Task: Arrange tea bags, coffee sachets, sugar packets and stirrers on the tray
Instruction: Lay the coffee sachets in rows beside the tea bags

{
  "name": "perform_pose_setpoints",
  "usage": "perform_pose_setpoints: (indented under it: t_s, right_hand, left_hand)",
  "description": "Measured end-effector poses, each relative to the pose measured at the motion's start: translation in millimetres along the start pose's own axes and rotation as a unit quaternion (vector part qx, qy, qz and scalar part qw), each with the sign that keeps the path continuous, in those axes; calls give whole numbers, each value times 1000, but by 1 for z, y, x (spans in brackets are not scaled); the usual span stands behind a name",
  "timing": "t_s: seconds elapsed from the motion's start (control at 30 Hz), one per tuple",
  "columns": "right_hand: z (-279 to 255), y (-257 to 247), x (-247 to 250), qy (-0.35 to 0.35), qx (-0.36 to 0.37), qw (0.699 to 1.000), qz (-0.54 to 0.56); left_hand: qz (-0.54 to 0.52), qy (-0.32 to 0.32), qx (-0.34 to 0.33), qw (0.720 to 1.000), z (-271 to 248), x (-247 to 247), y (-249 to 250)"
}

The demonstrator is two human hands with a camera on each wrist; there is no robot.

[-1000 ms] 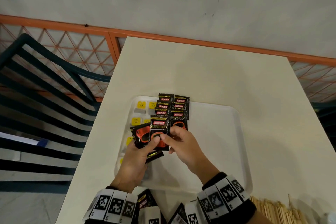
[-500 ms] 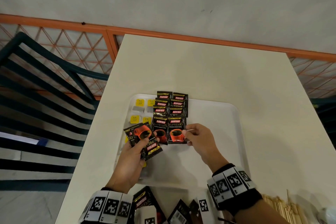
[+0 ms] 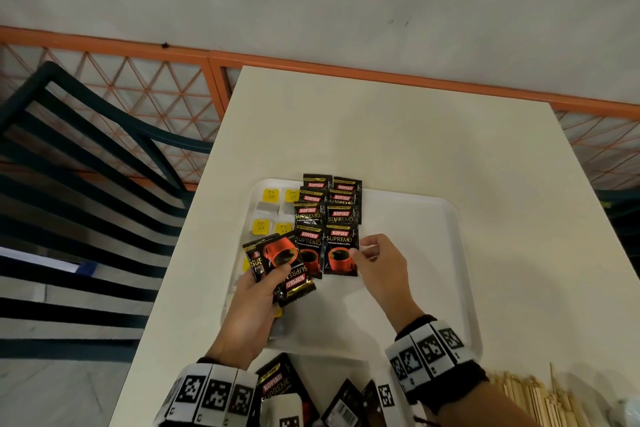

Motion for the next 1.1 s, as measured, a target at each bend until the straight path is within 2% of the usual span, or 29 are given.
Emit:
perform_pose_setpoints:
  t_s: [0.1,0.23,0.3,0.47,0.53,0.67,0.83,0.9,1.0,1.07,1.1]
  right_hand:
    - [-12,-15,1,-25,36,999,-11]
    - [-37,-34,-6,-190,40,980,52]
    - [-44,-38,-8,-236,43,968,77]
    - [-45,-39,-3,-225,39,966,124]
    - [-44,-40,3,-230,62,963,126]
    - [-42,-50,18,-248,149,957,19]
    - [-52,-68,24,-336,204,917,-69]
    - [-56,-73,21,-314,201,925,-67]
    - [-61,-73,16,-203,187,961,-3]
    - [-67,-67,15,-150,138,977,60]
    - [-71,-62,14,-147,104,981,76]
  left_hand:
    - [0,-2,-9,1000,-1,-4,2]
    - [-8,-13,-33,999,-2,-10,6]
    - [-15,-18,-38,999,-4,-13,7]
    - [-36,-31,-19,999,-9,-10,6]
    - [-48,-38,-8,998,-13,-5,5]
    - [-14,-47,23,999,-21,5,4]
    - [27,-112,9,993,-32,-3,6]
    - [50,-122,-1,991,-38,-10,5]
    - [30,-89,-28,995,-40,-12,4]
    - [14,-59,-42,997,-40,-9,5]
    - [12,-48,-49,998,-40,-8,5]
Point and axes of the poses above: each hand's wrist, its own z-axis towards the middle knuckle, its own x-axis out of the back of the hand, y = z × x, the point moved 2 cm from there along z, towards the middle knuckle, and after that the axes turned 9 degrees about z, right-handed, at the moved point
